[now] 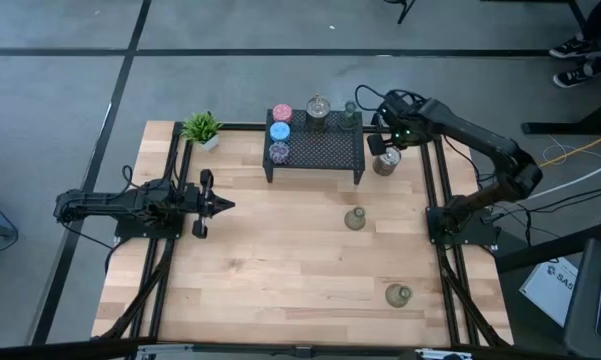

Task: Pick & Place candle stick holders
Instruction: Put the silver scented candle on the shelf

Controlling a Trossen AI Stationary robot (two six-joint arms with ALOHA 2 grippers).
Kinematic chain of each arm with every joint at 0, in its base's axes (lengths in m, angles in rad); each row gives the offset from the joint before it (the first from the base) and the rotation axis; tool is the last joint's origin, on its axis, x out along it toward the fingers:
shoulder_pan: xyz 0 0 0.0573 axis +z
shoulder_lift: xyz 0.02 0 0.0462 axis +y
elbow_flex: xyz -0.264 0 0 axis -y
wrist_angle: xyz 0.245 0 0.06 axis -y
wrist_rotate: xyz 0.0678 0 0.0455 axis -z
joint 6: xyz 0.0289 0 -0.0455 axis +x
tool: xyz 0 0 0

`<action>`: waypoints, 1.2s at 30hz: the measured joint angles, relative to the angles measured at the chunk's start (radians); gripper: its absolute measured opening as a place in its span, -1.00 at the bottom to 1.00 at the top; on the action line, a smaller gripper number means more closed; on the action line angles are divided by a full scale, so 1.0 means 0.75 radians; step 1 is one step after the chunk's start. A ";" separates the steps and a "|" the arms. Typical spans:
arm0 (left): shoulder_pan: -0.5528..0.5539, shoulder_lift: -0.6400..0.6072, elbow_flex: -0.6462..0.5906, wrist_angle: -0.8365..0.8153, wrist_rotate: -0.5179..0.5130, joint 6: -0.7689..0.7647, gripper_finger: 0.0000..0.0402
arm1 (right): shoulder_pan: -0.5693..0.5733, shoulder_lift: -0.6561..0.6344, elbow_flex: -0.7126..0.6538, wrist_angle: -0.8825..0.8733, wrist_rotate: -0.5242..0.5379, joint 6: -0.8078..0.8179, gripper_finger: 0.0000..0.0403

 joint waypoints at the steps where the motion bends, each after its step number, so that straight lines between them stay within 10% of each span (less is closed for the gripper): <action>1: 0.000 0.000 0.000 0.000 0.000 0.000 -0.96 | -0.004 0.009 0.000 0.000 0.003 0.000 0.99; 36: 0.000 0.000 0.000 0.000 0.000 0.000 -0.97 | -0.039 0.056 -0.001 0.019 0.068 -0.037 0.99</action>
